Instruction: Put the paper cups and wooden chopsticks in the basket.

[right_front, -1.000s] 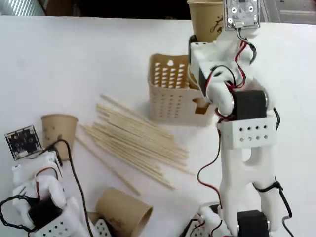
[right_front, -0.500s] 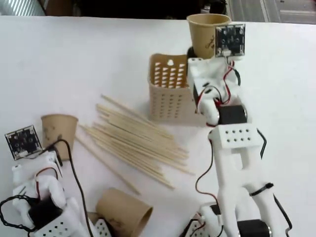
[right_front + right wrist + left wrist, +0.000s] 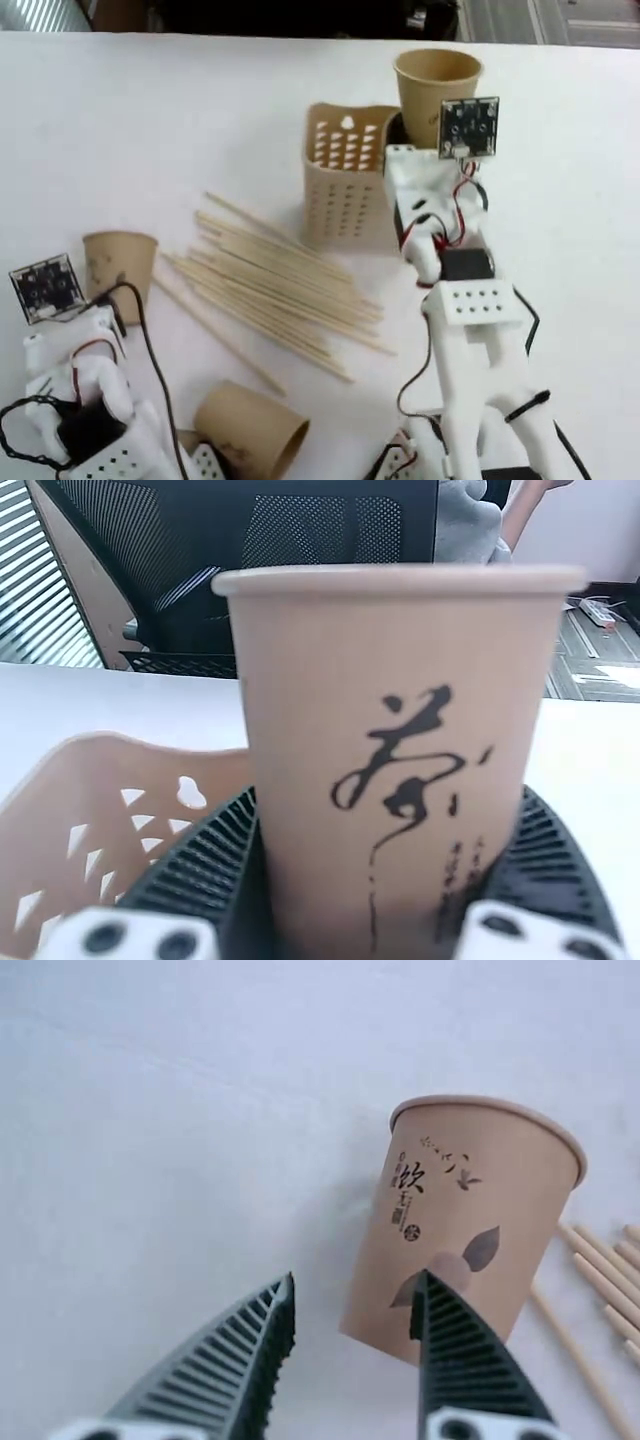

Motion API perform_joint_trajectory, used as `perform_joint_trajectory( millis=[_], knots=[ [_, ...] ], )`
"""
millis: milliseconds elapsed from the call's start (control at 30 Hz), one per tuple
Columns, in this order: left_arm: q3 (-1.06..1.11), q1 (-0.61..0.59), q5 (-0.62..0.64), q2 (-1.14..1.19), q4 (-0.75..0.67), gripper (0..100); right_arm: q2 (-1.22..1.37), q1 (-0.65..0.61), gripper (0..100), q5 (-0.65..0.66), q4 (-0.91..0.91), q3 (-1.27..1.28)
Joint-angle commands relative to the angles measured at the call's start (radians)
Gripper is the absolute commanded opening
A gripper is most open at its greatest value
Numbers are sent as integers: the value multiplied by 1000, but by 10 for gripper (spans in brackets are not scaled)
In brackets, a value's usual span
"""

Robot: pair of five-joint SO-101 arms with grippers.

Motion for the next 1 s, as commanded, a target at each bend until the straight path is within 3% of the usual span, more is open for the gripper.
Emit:
perform_joint_trajectory(
  millis=[0, 233, 633, 967],
  knots=[
    [-23, -4, 2, -12, -25, 203, -90, 4, 274, 2, 21, 25],
    [6, -4, 3, -12, -77, 203, -249, -33, 430, 2, 217, 25],
    [6, -4, 2, -12, -77, 202, -269, -36, 431, 0, 400, -91],
    [6, -4, 2, -12, -77, 202, -461, -36, 429, 0, 601, -295]
  ],
)
